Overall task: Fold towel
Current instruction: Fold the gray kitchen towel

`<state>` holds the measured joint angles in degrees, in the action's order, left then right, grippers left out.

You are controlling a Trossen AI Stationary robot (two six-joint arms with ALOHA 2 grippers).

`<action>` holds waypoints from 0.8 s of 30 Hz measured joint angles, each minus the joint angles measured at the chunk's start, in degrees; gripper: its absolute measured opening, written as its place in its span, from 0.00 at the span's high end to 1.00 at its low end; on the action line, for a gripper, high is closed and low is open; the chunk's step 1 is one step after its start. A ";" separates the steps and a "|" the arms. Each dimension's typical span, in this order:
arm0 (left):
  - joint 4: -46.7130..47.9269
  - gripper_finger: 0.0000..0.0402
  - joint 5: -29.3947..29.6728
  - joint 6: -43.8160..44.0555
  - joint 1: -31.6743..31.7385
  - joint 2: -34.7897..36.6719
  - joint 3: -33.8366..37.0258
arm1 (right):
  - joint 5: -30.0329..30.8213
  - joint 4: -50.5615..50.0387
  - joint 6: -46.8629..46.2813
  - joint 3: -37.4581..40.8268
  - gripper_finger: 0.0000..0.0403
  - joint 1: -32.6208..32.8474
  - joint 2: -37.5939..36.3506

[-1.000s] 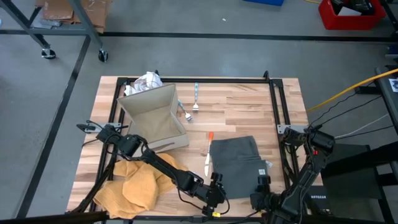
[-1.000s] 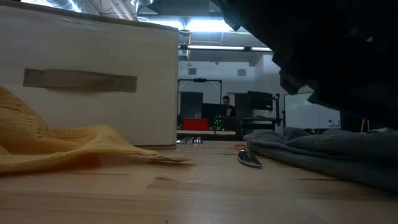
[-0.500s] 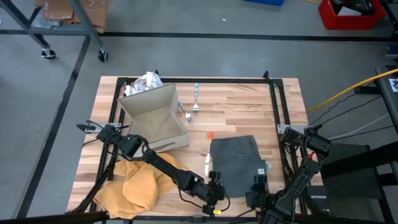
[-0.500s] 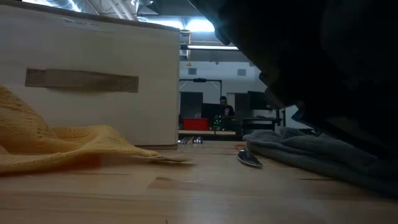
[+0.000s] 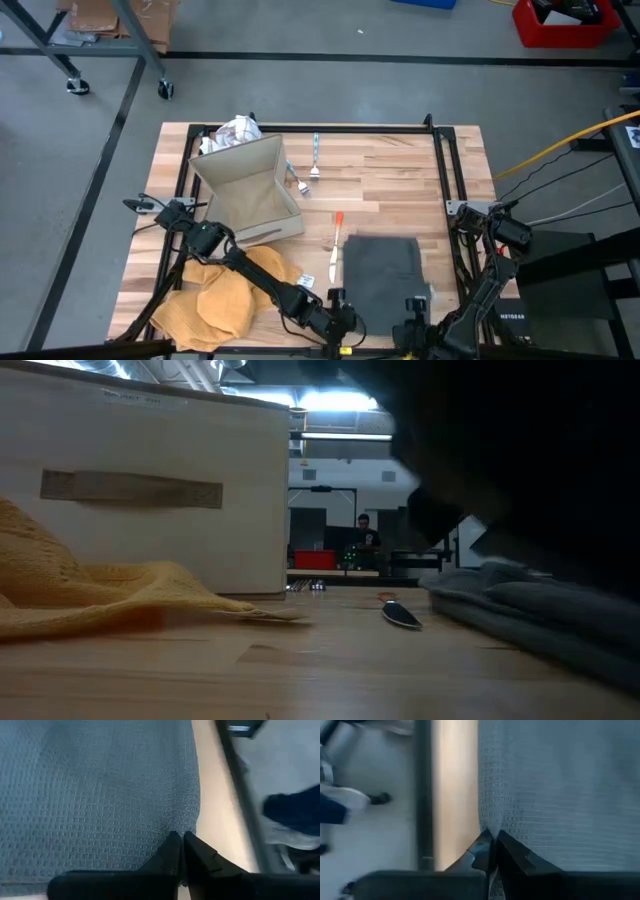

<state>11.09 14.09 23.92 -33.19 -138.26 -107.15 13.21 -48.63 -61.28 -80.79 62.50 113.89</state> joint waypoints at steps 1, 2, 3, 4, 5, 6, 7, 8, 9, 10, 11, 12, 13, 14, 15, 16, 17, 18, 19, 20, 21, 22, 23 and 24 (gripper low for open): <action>0.02 0.99 -1.01 0.68 -0.62 0.00 -0.54 | 0.03 -0.17 0.01 -1.37 0.92 0.31 0.00; 0.00 0.99 -1.74 1.15 -1.30 0.00 -1.18 | 0.15 -0.34 0.04 -2.85 0.93 0.50 0.00; -0.12 0.99 -2.36 1.56 -1.95 0.00 -1.91 | 0.15 -0.38 0.04 -4.34 0.95 0.70 -0.01; -0.11 0.99 -2.98 1.90 -2.56 0.13 -2.64 | 0.11 -0.29 0.04 -5.75 0.96 1.04 -0.04; -0.07 0.99 -3.33 2.38 -3.16 0.33 -3.37 | 0.09 -0.43 0.06 -7.19 0.98 1.27 -0.04; -0.04 0.99 -3.54 2.99 -3.68 0.63 -4.15 | 0.02 -0.48 0.06 -8.64 0.98 1.55 -0.04; 0.06 0.99 -3.65 3.65 -4.17 1.05 -4.86 | -0.08 -0.48 0.00 -10.06 0.98 1.92 -0.04; 0.18 0.99 -3.67 3.94 -4.59 1.58 -5.56 | -0.01 -0.52 -0.23 -11.45 0.98 2.15 -0.05; 0.26 0.99 -3.67 3.93 -5.05 2.10 -6.19 | 0.09 -0.53 -0.41 -12.77 0.97 2.52 -0.07; 0.35 0.99 -3.65 3.86 -5.34 2.63 -6.64 | 0.52 -0.60 -0.65 -13.98 0.96 2.77 -0.11; 0.33 0.99 -3.58 3.61 -5.59 3.06 -7.02 | 1.28 -1.05 -0.92 -15.13 0.96 2.90 -0.12; 0.37 0.99 -3.47 3.23 -5.79 3.34 -7.41 | 2.25 -1.56 -1.07 -16.28 0.96 2.94 -0.13; 0.43 0.99 -3.17 2.89 -5.97 3.67 -7.74 | 3.05 -2.07 -1.08 -17.31 0.96 2.95 -0.13; 0.50 1.00 -2.83 2.64 -5.98 3.77 -7.96 | 3.75 -2.82 -1.07 -18.23 0.97 2.94 -0.15; 0.50 1.00 -2.41 2.58 -5.99 3.85 -8.19 | 4.58 -4.09 -1.09 -19.12 0.98 2.86 -0.15; 0.68 1.00 -1.80 2.57 -5.93 4.04 -8.36 | 5.63 -5.80 -1.09 -19.94 0.99 2.79 -0.15; 0.82 1.00 -0.95 2.54 -5.74 4.12 -8.47 | 6.97 -7.80 -1.09 -20.78 0.99 2.75 -0.15; 0.96 0.99 -0.33 2.36 -5.46 4.13 -8.67 | 8.20 -9.78 -1.09 -21.55 0.99 2.52 -0.15; 1.48 0.99 0.44 1.95 -5.15 4.13 -8.97 | 9.66 -11.58 -1.07 -22.12 0.98 2.23 -0.17; 2.38 1.00 1.20 1.27 -4.79 4.17 -9.18 | 10.69 -13.44 -1.26 -22.55 0.98 1.99 -0.21; 3.14 1.00 2.16 1.20 -4.40 4.22 -9.18 | 11.27 -15.42 -1.36 -22.87 0.97 1.71 -0.22; 3.98 1.00 3.08 1.43 -3.99 4.24 -9.18 | 11.58 -17.36 -1.42 -23.03 0.97 1.46 -0.22; 4.77 1.00 4.03 2.12 -3.57 4.24 -9.18 | 11.67 -19.01 -1.44 -23.06 0.97 1.09 -0.22; 5.35 1.00 4.64 2.86 -3.13 4.24 -9.18 | 11.61 -20.57 -1.47 -23.06 0.97 0.71 -0.22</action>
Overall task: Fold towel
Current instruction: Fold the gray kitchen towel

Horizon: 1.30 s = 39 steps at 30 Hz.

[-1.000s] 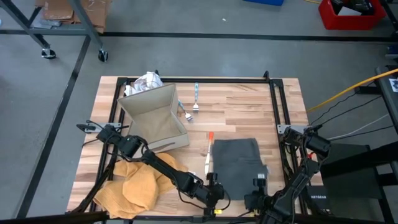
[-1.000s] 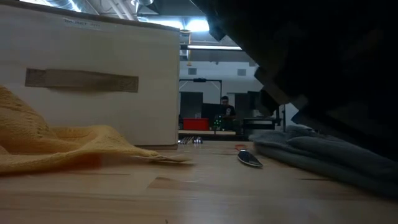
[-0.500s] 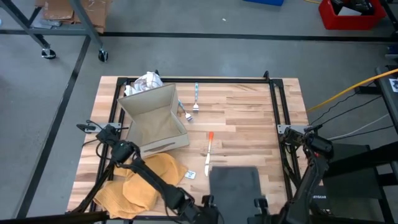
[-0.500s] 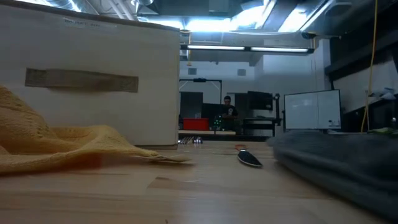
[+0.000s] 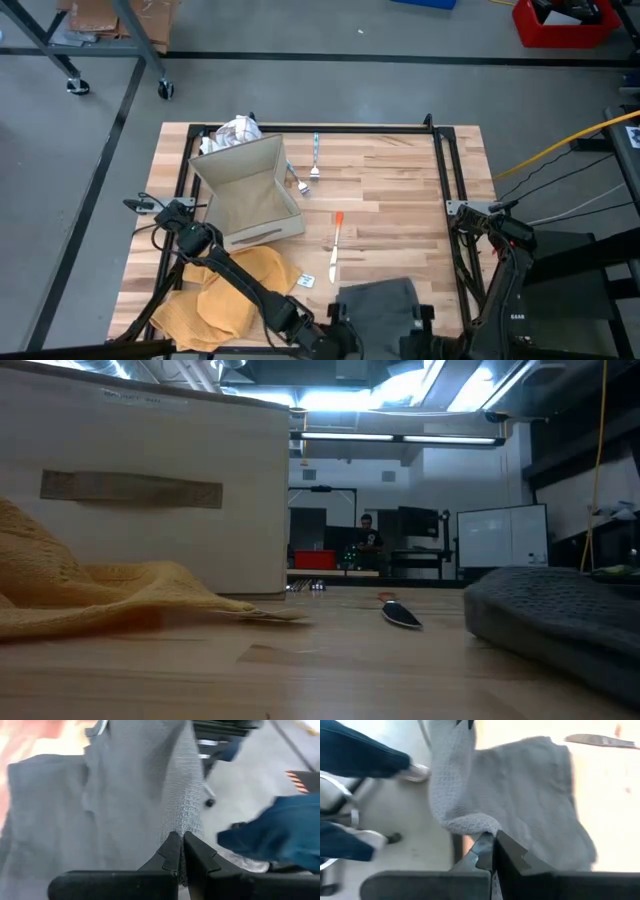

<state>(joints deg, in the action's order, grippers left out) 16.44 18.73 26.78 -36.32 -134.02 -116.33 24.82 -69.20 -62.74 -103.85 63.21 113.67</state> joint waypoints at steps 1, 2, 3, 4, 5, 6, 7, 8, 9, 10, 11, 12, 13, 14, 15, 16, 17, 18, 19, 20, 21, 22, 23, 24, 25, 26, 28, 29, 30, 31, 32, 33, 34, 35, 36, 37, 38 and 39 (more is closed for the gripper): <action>0.26 1.00 0.31 0.72 0.40 0.00 0.00 | -0.24 -1.45 -0.04 0.00 0.97 -0.39 0.00; 0.29 1.00 0.37 1.45 0.80 0.00 0.00 | -0.45 -2.89 -0.04 0.01 0.97 -0.74 0.00; 0.50 1.00 0.47 2.37 1.21 0.00 0.00 | -0.53 -3.90 -0.04 0.12 0.97 -1.11 0.00; 1.02 1.00 0.81 3.47 1.54 0.00 0.00 | -0.68 -4.68 -0.04 0.24 0.97 -1.50 0.00; 1.80 1.00 1.11 4.98 1.89 0.00 0.00 | -0.83 -5.68 -0.04 0.34 0.97 -1.94 0.00; 2.57 1.00 1.22 6.38 2.26 0.00 0.00 | -0.85 -6.83 -0.04 0.35 0.97 -2.32 0.00; 3.48 1.00 1.24 7.68 2.54 0.00 0.00 | -0.89 -7.85 -0.04 0.35 0.97 -2.76 0.00; 4.38 1.00 1.26 8.82 2.75 0.00 0.00 | -0.98 -8.85 -0.04 0.35 0.97 -3.19 0.00; 5.13 1.00 1.31 9.64 2.92 0.00 0.00 | -1.26 -9.92 -0.04 0.35 0.97 -3.66 0.00; 6.06 1.00 1.38 10.54 3.10 0.00 0.00 | -1.58 -10.95 -0.04 0.35 0.97 -4.11 0.00; 7.26 1.00 1.43 11.60 3.25 0.00 0.00 | -1.78 -11.95 -0.04 0.37 0.97 -4.56 0.00; 8.39 1.00 1.63 12.46 3.36 0.00 0.00 | -1.87 -13.06 -0.02 0.37 0.97 -5.05 0.00; 9.69 1.00 1.94 13.39 3.48 0.00 0.00 | -1.89 -14.31 0.02 0.37 0.97 -5.57 0.00; 11.07 1.00 2.46 14.00 3.48 0.00 0.00 | -1.89 -15.58 0.17 0.37 0.97 -6.00 0.00; 12.13 1.00 3.33 14.77 3.48 0.00 0.00 | -1.88 -16.65 0.38 0.37 0.97 -6.49 0.00; 13.15 1.00 4.30 15.40 3.48 0.00 0.00 | -1.88 -17.33 0.97 0.39 0.97 -6.99 0.00; 14.32 1.00 5.50 16.31 3.48 0.00 0.00 | -1.84 -17.90 1.70 0.39 0.97 -7.51 0.00; 15.45 1.00 6.73 16.93 3.47 0.00 0.00 | -1.76 -18.20 2.60 0.39 0.97 -8.01 0.00; 16.59 1.00 7.98 17.78 3.46 0.00 0.00 | -1.58 -18.26 3.66 0.39 0.97 -8.51 0.00; 17.74 1.00 9.17 18.57 3.46 0.00 0.00 | -1.41 -18.26 4.84 0.39 0.97 -9.11 0.00; 18.75 1.00 10.29 19.45 3.46 0.00 0.00 | -1.40 -18.28 6.01 0.39 0.97 -9.70 0.00; 19.67 1.00 11.22 20.21 3.46 0.00 0.00 | -1.40 -18.28 6.87 0.39 0.97 -10.26 0.00; 20.41 1.00 11.87 20.93 3.46 0.00 0.00 | -1.40 -18.31 7.83 0.39 0.97 -10.88 0.00; 21.14 1.00 12.16 21.53 3.46 0.00 0.00 | -1.35 -18.33 8.92 0.39 0.97 -11.52 0.00; 21.84 1.00 12.26 22.26 3.44 0.00 0.00 | -1.31 -18.29 9.69 0.39 0.97 -12.13 0.00; 22.65 1.00 12.33 22.92 3.44 0.00 0.00 | -1.32 -18.27 10.76 0.41 0.96 -12.72 0.00; 24.12 1.00 12.40 24.18 3.39 0.00 0.00 | -1.35 -18.20 13.16 0.42 0.96 -13.85 0.00; 24.87 1.00 12.43 24.66 3.33 0.00 0.00 | -1.39 -18.05 14.63 0.42 0.96 -14.40 0.00; 25.52 1.00 12.45 25.18 3.22 0.00 0.00 | -1.49 -17.81 15.93 0.42 0.96 -14.94 0.00; 26.08 1.00 12.55 25.56 3.10 0.00 0.00 | -1.66 -17.67 17.18 0.42 0.96 -15.47 0.00; 26.50 1.00 12.59 25.83 2.98 0.00 0.00 | -1.82 -17.65 18.18 0.42 0.96 -15.98 0.00; 26.94 1.00 12.62 25.91 2.86 0.00 0.00 | -1.87 -17.65 19.16 0.42 0.96 -16.47 0.00; 27.18 1.00 12.63 25.98 2.78 0.00 0.00 | -1.86 -17.68 20.19 0.42 0.96 -16.88 0.00; 27.37 1.00 12.67 26.19 2.70 0.00 0.00 | -1.88 -17.72 21.46 0.42 0.96 -17.24 0.00; 27.75 1.00 12.79 26.61 2.65 0.00 -0.02 | -1.88 -17.70 22.50 0.42 0.96 -17.61 0.00; 28.15 1.00 12.84 26.97 2.63 0.00 -0.02 | -1.88 -17.62 23.21 0.42 0.96 -18.04 0.00; 28.33 1.00 12.84 27.27 2.62 0.00 -0.02 | -1.90 -17.61 24.17 0.44 0.96 -18.38 0.00; 28.34 1.00 12.82 27.33 2.57 0.00 -0.02 | -1.91 -17.61 25.00 0.44 0.96 -18.68 0.00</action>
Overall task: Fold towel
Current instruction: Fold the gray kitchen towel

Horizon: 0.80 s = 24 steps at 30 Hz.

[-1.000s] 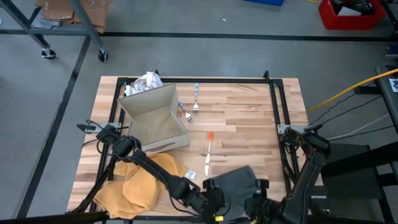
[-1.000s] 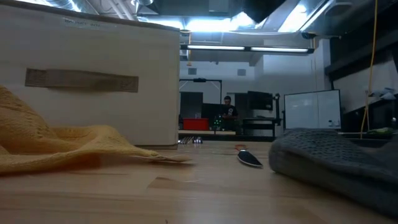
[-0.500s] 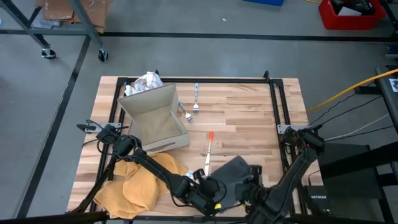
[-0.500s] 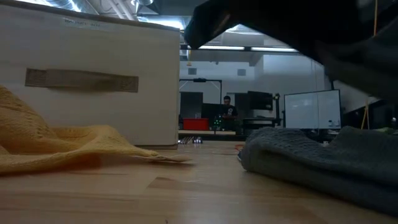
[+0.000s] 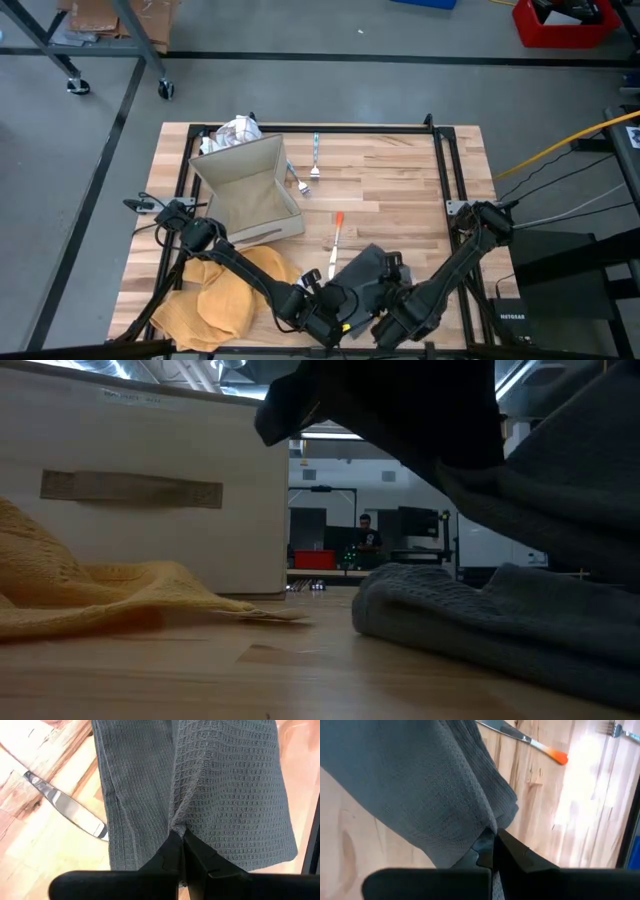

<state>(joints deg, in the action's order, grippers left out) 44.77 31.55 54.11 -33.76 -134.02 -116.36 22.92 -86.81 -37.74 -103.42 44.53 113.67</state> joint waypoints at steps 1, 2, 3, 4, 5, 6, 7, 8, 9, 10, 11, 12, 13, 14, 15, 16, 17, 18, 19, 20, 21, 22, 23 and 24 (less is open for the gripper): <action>0.04 1.00 0.00 -0.04 -0.04 0.00 0.00 | 0.00 0.00 0.91 0.00 0.96 -0.23 0.00; 0.07 1.00 -0.01 -0.03 -0.05 0.00 0.00 | -0.02 0.01 2.17 0.00 0.96 -0.48 0.00; 0.09 1.00 -0.02 -0.01 -0.08 0.00 0.00 | 0.00 0.02 3.31 0.00 0.96 -0.74 0.00; 0.11 1.00 -0.04 0.19 -0.12 0.00 0.00 | -0.09 0.10 4.24 0.00 0.96 -0.84 0.00; 0.11 1.00 -0.04 0.58 -0.15 0.00 0.00 | -0.09 0.23 5.41 0.00 0.96 -1.05 0.00; 0.15 1.00 -0.07 0.85 -0.17 0.00 0.02 | -0.15 0.30 6.64 0.00 0.96 -1.20 0.00; 0.15 1.00 -0.08 1.13 -0.19 0.00 0.00 | -0.15 0.29 7.40 0.00 0.96 -1.23 0.00; 0.17 1.00 -0.09 1.28 -0.27 0.00 0.00 | -0.11 0.29 8.19 0.00 0.96 -1.52 0.00; 0.17 1.00 -0.07 1.35 -0.38 0.00 0.01 | -0.13 0.29 8.55 0.00 0.96 -1.57 0.00; 0.20 1.00 -0.03 1.43 -0.50 0.00 0.01 | -0.06 0.35 8.74 0.00 0.96 -1.80 -0.10; 0.34 1.00 -0.01 1.84 -0.64 0.00 0.01 | -0.19 0.58 8.83 0.00 0.96 -1.87 -0.24; 0.55 1.00 0.12 2.53 -0.83 0.00 0.01 | -0.23 0.93 8.80 0.02 0.96 -1.87 -0.55; 0.84 1.00 0.56 3.11 -1.06 0.00 0.02 | -0.47 1.31 8.69 0.02 0.96 -1.83 -0.97; 1.20 1.00 1.41 3.64 -1.33 0.00 0.00 | -0.52 1.73 8.63 0.02 0.96 -1.81 -1.61; 1.25 1.00 2.38 3.55 -1.61 0.00 0.02 | -0.54 2.18 8.62 0.02 0.96 -1.57 -2.25; 1.16 1.00 3.32 3.10 -1.89 0.00 0.00 | -0.44 2.47 8.49 0.02 0.96 -1.13 -3.28; 0.85 1.00 4.01 2.60 -2.12 0.00 0.00 | -0.38 2.82 8.42 0.02 0.96 -0.71 -4.21; 0.60 1.00 4.45 2.40 -2.24 0.02 -0.05 | -0.21 3.46 8.24 0.04 0.96 -0.38 -5.17; 0.57 1.00 4.67 2.41 -2.32 0.09 -0.07 | 0.01 4.31 8.04 0.04 0.96 -0.01 -6.15; 0.25 1.00 4.72 2.53 -2.32 0.14 -0.07 | 0.06 5.02 7.99 0.04 0.96 0.32 -7.02; -0.23 1.00 4.79 2.73 -2.32 0.15 -0.11 | 0.06 5.54 7.98 0.04 0.96 0.53 -7.72; -0.76 1.00 4.85 2.73 -2.30 0.15 -0.11 | 0.13 6.23 7.98 0.04 0.96 0.60 -8.31; -1.54 1.00 4.99 2.61 -2.29 0.15 -0.11 | 0.13 6.91 7.99 0.04 0.96 0.59 -8.65; -2.49 1.00 5.10 2.25 -2.29 0.15 -0.07 | 0.26 7.10 8.13 0.04 0.96 0.57 -8.85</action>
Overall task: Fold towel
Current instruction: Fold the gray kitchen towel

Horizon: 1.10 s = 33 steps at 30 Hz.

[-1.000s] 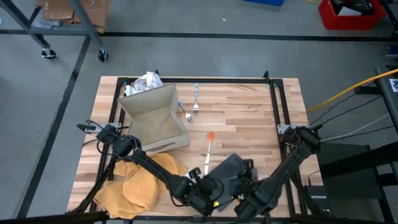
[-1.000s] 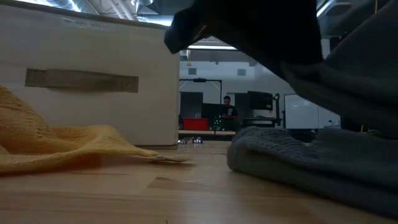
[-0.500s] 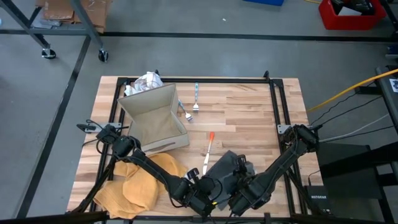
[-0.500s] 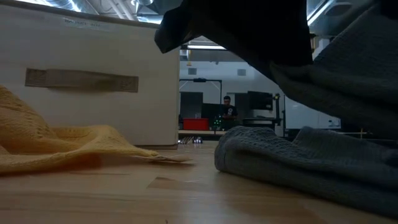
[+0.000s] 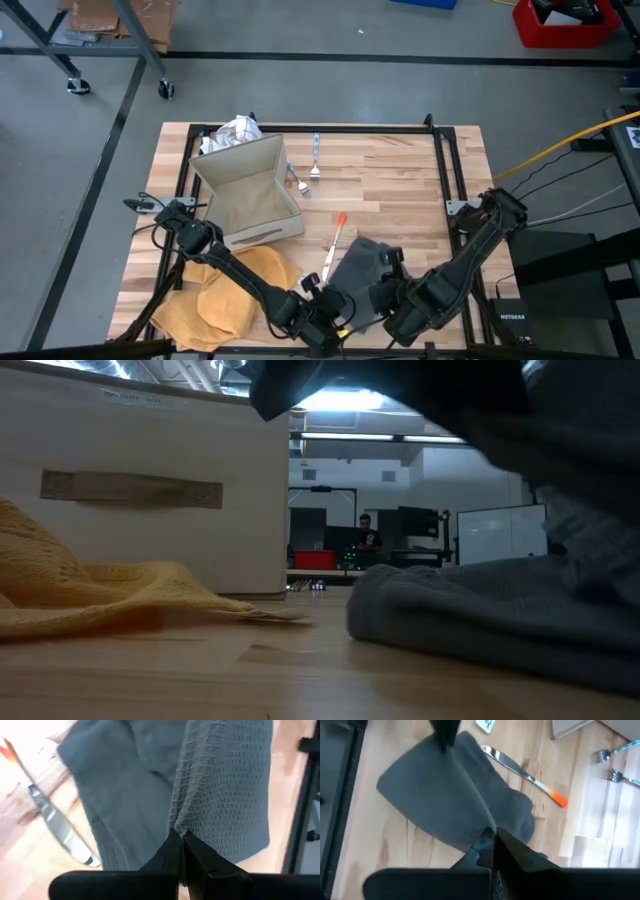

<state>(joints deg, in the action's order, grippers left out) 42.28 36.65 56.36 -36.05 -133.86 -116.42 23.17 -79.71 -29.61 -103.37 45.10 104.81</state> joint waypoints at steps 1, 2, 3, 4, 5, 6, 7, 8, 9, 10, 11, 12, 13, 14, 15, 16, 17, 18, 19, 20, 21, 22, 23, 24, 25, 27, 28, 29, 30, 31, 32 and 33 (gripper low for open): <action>-0.82 1.00 0.00 -0.50 -0.02 -0.02 0.03 | 0.37 -0.25 0.32 0.00 0.96 0.00 -0.02; -1.42 1.00 -0.04 -0.94 -0.02 -0.02 0.07 | 0.52 -0.55 0.94 0.00 0.96 -0.15 -0.02; -1.80 1.00 -0.03 -0.90 -0.02 -0.03 0.07 | 0.61 -0.81 1.42 0.00 0.96 -0.17 -0.02; -1.81 1.00 -0.02 -0.67 -0.02 -0.07 0.07 | 0.73 -0.95 1.79 0.00 0.96 -0.22 -0.02; -1.57 1.00 -0.01 -0.15 -0.02 -0.07 0.07 | 0.72 -1.11 2.42 0.00 0.96 -0.61 -0.02; -1.14 1.00 0.02 0.38 -0.03 -0.07 0.07 | 0.68 -1.36 2.99 0.00 0.96 -0.88 -0.02; -0.62 1.00 0.16 1.22 -0.10 -0.07 0.07 | 0.64 -1.39 3.28 0.00 0.96 -1.02 -0.02; -0.36 1.00 0.37 1.72 -0.23 -0.07 0.07 | 0.69 -1.50 3.40 0.00 0.96 -1.40 -0.02; -0.46 1.00 0.43 1.96 -0.32 -0.07 0.07 | 0.59 -1.63 3.80 0.14 0.96 -1.75 -0.02; -0.43 1.00 0.41 2.10 -0.45 -0.07 0.07 | 0.30 -1.16 4.31 0.78 0.96 -2.26 -0.11; -0.35 1.00 0.32 2.36 -0.61 -0.07 0.07 | -0.30 -0.47 4.69 1.93 0.96 -2.76 -0.32; -0.33 1.00 0.17 2.83 -0.76 -0.11 0.09 | -0.61 0.55 4.74 3.79 0.96 -3.01 -0.60; -0.21 1.00 0.05 3.38 -0.98 -0.17 0.11 | -1.28 1.74 4.79 5.94 0.96 -3.36 -0.88; 0.14 1.00 -0.02 4.00 -1.13 -0.23 0.13 | -2.11 3.31 4.83 8.47 0.96 -3.87 -1.30; 0.46 1.00 -0.15 4.54 -1.30 -0.26 0.18 | -2.84 5.16 4.87 11.09 0.96 -4.14 -1.76; 0.98 1.00 -0.25 5.06 -1.44 -0.28 0.18 | -3.87 7.22 4.93 13.75 0.96 -4.34 -2.47; 1.68 1.00 -0.23 5.87 -1.60 -0.27 0.18 | -4.72 9.41 5.18 16.26 0.96 -4.42 -3.33; 2.37 1.00 -0.18 6.51 -1.75 -0.28 0.18 | -5.39 12.00 5.70 19.01 0.96 -4.40 -4.40; 3.08 1.00 -0.04 7.13 -1.93 -0.27 0.18 | -5.73 14.64 5.93 21.54 0.96 -4.39 -5.47; 3.72 1.00 0.00 7.66 -2.04 -0.27 0.18 | -5.86 17.14 6.04 23.91 0.96 -4.39 -6.55; 4.26 1.00 0.07 8.07 -2.11 -0.27 0.18 | -5.90 19.62 6.08 26.26 0.96 -4.39 -7.83; 4.41 1.00 0.11 8.38 -2.14 -0.27 0.27 | -5.91 22.11 6.10 28.63 0.96 -4.42 -9.21; 4.34 1.00 0.12 8.78 -2.14 -0.26 0.44 | -5.83 24.58 6.14 30.85 0.96 -4.77 -10.65; 4.52 1.00 0.12 9.24 -2.12 -0.26 0.68 | -5.89 27.26 6.28 33.04 0.96 -5.06 -12.24; 4.95 1.00 0.13 9.81 -2.08 -0.27 0.73 | -6.02 30.13 6.55 35.32 0.96 -5.44 -13.74; 5.84 1.00 0.03 11.20 -1.88 -0.28 0.76 | -6.31 35.33 7.77 39.56 0.96 -6.74 -16.22; 6.12 1.00 0.03 12.03 -1.74 -0.27 0.77 | -6.34 37.72 8.63 41.68 0.96 -7.42 -17.33; 6.64 1.00 -0.02 12.68 -1.60 -0.28 0.77 | -6.34 40.01 9.49 43.58 0.96 -8.22 -18.30; 7.28 1.00 -0.09 13.62 -1.44 -0.28 0.77 | -6.40 42.38 10.65 45.44 0.96 -9.13 -19.12; 7.92 1.00 -0.14 14.30 -1.33 -0.28 0.77 | -6.48 45.07 11.63 47.18 0.96 -10.15 -19.68; 8.82 1.00 -0.18 15.24 -1.18 -0.28 0.77 | -6.61 47.48 12.29 48.84 0.96 -11.28 -19.95; 9.52 1.00 -0.22 15.91 -1.05 -0.28 0.81 | -6.72 49.72 13.05 50.49 0.96 -12.46 -19.98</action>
<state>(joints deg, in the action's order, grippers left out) 51.80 36.44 72.27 -37.10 -134.15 -115.62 16.45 -29.99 -16.56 -52.89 32.64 84.84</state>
